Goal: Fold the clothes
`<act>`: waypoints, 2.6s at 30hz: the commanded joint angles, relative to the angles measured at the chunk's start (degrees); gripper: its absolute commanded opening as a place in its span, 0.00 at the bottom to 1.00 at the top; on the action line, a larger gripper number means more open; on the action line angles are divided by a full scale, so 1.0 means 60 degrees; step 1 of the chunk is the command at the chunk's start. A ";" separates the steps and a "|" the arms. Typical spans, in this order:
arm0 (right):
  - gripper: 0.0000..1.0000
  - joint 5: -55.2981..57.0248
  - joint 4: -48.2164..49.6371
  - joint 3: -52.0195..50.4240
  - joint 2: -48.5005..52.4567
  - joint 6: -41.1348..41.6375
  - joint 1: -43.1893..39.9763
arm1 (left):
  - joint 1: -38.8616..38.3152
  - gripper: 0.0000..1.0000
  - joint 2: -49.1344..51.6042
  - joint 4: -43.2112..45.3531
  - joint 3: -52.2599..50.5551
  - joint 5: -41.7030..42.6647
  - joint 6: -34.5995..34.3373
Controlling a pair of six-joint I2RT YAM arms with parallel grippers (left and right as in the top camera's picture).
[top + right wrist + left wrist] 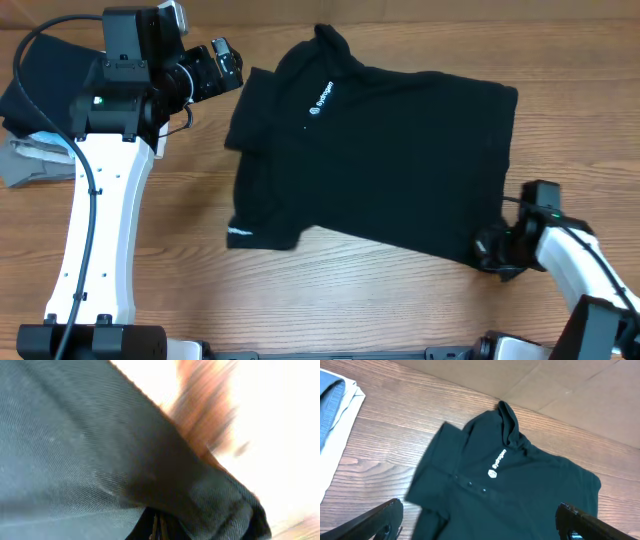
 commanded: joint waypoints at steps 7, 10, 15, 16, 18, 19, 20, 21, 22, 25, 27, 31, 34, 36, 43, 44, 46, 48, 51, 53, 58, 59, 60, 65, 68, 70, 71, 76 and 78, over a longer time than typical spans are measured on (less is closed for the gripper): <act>0.04 0.1137 -0.0029 0.0106 0.0189 -0.1610 -0.1537 | 0.0000 1.00 -0.0033 0.0036 0.0007 -0.0015 -0.0055; 0.08 0.0703 -0.0313 0.0448 0.0189 -0.2073 -0.1537 | 0.0000 1.00 -0.0033 0.0036 0.0007 -0.0015 -0.0055; 0.55 -0.0291 -0.1770 0.1807 0.0106 -0.2630 -0.1537 | 0.0000 1.00 -0.0033 0.0036 0.0007 -0.0015 -0.0055; 0.58 -0.0386 -0.2065 0.2106 0.0055 -0.2769 -0.1537 | 0.0000 1.00 -0.0033 0.0036 0.0007 -0.0015 -0.0055; 0.59 -0.0415 -0.2754 0.2703 -0.0120 -0.2936 -0.1537 | 0.0000 1.00 -0.0033 0.0036 0.0007 -0.0015 -0.0055; 0.60 -0.0412 -0.3049 0.2929 -0.0229 -0.3005 -0.1537 | 0.0000 1.00 -0.0033 0.0036 0.0007 -0.0015 -0.0055; 0.60 -0.0412 -0.3355 0.3140 -0.0379 -0.3093 -0.1541 | 0.0000 1.00 -0.0033 0.0036 0.0007 -0.0015 -0.0055; 0.61 -0.0404 -0.3559 0.3260 -0.0525 -0.3177 -0.1541 | 0.0000 1.00 -0.0033 0.0044 0.0007 -0.0022 -0.0055; 0.61 -0.0324 -0.3730 0.3326 -0.0681 -0.3169 -0.1541 | 0.0000 1.00 -0.0033 0.0055 0.0007 -0.0029 -0.0051; 0.62 -0.0153 -0.4131 0.3340 -0.1184 -0.3162 -0.1588 | 0.0000 1.00 -0.0033 0.0033 0.0007 0.0011 -0.0062; 0.61 -0.0164 -0.4346 0.3340 -0.1417 -0.3129 -0.1698 | -0.0004 1.00 -0.0036 -0.0204 0.0007 0.0284 -0.0029; 0.62 -0.0076 -0.4863 0.3337 -0.1701 -0.3133 -0.2095 | 0.0000 1.00 -0.0040 -0.1840 0.0007 0.0834 0.0171; 0.63 -0.0146 -0.5085 0.3319 -0.1741 -0.3126 -0.2659 | -0.0051 0.94 -0.0044 -0.3399 -0.0015 0.0539 -0.0503; 0.68 -0.0299 -0.5169 0.3242 -0.1741 -0.3126 -0.2969 | -0.0135 0.89 -0.0062 -0.4014 -0.0055 0.0368 -0.0492; 0.73 -0.0463 -0.4991 0.2401 -0.1712 -0.2412 -0.3228 | -0.1144 0.85 -0.0080 -0.4921 -0.0506 -0.0463 -0.0586; 0.73 -0.0583 -0.4943 0.2317 -0.1687 -0.2368 -0.3224 | -0.1300 0.85 -0.0080 -0.4856 -0.0681 -0.0623 -0.0710; 0.73 -0.0772 -0.4911 0.2208 -0.1632 -0.2288 -0.3224 | -0.1614 0.86 -0.0080 -0.4583 -0.1140 -0.0900 -0.0838; 0.74 -0.0772 -0.4863 0.2084 -0.1632 -0.2109 -0.3224 | -0.1770 0.86 -0.0080 -0.4379 -0.1486 -0.1005 -0.0962; 0.75 -0.0776 -0.4732 0.1821 -0.1632 -0.1825 -0.3224 | -0.1840 0.86 -0.0080 -0.3963 -0.2124 -0.0998 -0.0969; 0.75 -0.0776 -0.4539 0.1552 -0.1632 -0.1785 -0.3224 | -0.1803 0.86 -0.0076 -0.3654 -0.2590 -0.0998 -0.0965; 0.76 -0.0841 -0.3810 0.0940 -0.1585 -0.1359 -0.3224 | -0.1807 0.88 -0.0076 -0.3410 -0.3060 -0.1009 -0.0962; 0.76 -0.0845 -0.3650 0.0783 -0.1526 -0.1330 -0.3224 | -0.1807 0.88 -0.0076 -0.3406 -0.3100 -0.1035 -0.0958; 0.76 -0.0838 -0.3523 0.0652 -0.1464 -0.1242 -0.3224 | -0.1807 0.88 -0.0080 -0.3406 -0.3111 -0.1071 -0.0958; 0.76 -0.0444 -0.2714 0.0164 -0.0889 -0.1184 -0.3224 | -0.1814 0.89 -0.0080 -0.3381 -0.3111 -0.1290 -0.0954; 0.76 -0.0175 -0.2393 -0.0040 -0.0488 -0.1184 -0.3224 | -0.1814 0.90 -0.0076 -0.3381 -0.3111 -0.1501 -0.0958; 0.75 0.0153 -0.2109 -0.0164 -0.0157 -0.1195 -0.3217 | -0.1814 0.90 -0.0076 -0.3384 -0.3111 -0.1665 -0.0958; 0.75 0.0251 -0.2025 -0.0171 -0.0011 -0.1195 -0.3217 | -0.1814 0.91 -0.0076 -0.3384 -0.3111 -0.1719 -0.0958; 0.72 0.0273 -0.1494 -0.0171 0.0463 -0.1271 -0.3217 | -0.1814 0.93 -0.0076 -0.3315 -0.3111 -0.1781 -0.0965; 0.72 0.0270 -0.1362 -0.0171 0.0561 -0.1271 -0.3217 | -0.1814 0.93 -0.0076 -0.3289 -0.3111 -0.1781 -0.0969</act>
